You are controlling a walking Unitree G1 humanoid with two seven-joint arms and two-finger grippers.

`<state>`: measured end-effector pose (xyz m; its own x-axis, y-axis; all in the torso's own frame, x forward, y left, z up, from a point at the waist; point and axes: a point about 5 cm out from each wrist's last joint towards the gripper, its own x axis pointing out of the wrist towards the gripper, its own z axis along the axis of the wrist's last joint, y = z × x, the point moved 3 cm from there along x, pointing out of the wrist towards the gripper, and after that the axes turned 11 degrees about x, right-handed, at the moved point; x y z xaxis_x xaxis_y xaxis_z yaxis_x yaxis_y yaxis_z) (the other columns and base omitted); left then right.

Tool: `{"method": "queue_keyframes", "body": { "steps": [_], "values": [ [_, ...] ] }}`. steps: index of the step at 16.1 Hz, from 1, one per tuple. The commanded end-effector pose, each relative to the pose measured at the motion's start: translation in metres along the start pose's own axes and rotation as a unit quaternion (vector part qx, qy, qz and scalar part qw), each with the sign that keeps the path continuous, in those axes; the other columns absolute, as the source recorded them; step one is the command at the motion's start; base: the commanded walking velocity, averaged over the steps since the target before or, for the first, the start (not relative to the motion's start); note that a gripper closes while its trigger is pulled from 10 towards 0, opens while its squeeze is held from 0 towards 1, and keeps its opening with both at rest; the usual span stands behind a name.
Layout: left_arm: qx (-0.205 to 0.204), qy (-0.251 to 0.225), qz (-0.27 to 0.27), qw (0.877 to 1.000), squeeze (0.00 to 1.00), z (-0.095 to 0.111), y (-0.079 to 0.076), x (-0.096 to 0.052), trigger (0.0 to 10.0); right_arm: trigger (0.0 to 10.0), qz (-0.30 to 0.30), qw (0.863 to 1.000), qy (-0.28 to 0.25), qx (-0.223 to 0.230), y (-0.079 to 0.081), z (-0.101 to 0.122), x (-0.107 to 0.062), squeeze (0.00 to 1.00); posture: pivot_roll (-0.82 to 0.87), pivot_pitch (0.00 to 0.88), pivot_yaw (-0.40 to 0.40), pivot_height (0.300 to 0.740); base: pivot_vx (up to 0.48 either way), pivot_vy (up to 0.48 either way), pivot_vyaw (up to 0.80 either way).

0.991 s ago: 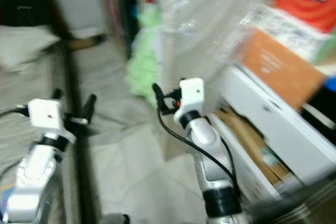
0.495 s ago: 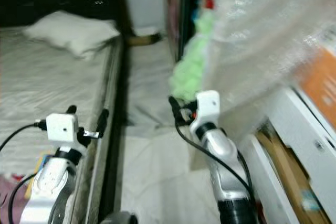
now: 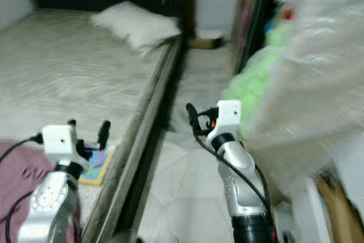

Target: Clean up the room

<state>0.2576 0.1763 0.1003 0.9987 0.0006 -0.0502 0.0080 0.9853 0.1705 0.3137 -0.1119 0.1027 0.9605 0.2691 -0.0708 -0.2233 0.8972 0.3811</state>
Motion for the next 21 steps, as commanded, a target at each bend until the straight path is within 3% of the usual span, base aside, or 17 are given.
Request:
{"method": "queue_keyframes", "body": {
  "steps": [1, 6, 10, 21],
  "values": [
    [-0.002, 0.005, -0.002, 1.0, 0.0, -0.001, -0.001, 0.001, 10.0, 10.0, 0.007, 1.0, -0.002, -0.002, 0.005, 0.002, 0.001, 0.0, -0.06, 0.0, -0.013, 0.74, 0.0, 0.0, 0.8],
    [0.0, -0.007, -0.01, 1.0, 0.0, 0.007, -0.004, 0.003, 10.0, 10.0, 0.024, 1.0, -0.001, -0.006, 0.009, 0.005, 0.005, 0.0, -0.04, 0.0, -0.029, 0.74, 0.0, 0.0, 0.8],
    [0.002, -0.019, -0.002, 1.0, 0.0, 0.012, -0.003, 0.005, 10.0, 10.0, 0.056, 0.998, -0.003, -0.04, 0.018, 0.008, 0.008, 0.0, -0.04, 0.0, -0.044, 0.74, 0.0, 0.0, 0.8],
    [-0.002, -0.025, 0.0, 1.0, 0.0, 0.014, -0.003, 0.011, 10.0, 10.0, 0.068, 0.995, -0.01, -0.072, 0.022, 0.01, 0.01, 0.0, -0.05, 0.0, -0.053, 0.74, 0.0, 0.0, 0.8]
  ]
}}
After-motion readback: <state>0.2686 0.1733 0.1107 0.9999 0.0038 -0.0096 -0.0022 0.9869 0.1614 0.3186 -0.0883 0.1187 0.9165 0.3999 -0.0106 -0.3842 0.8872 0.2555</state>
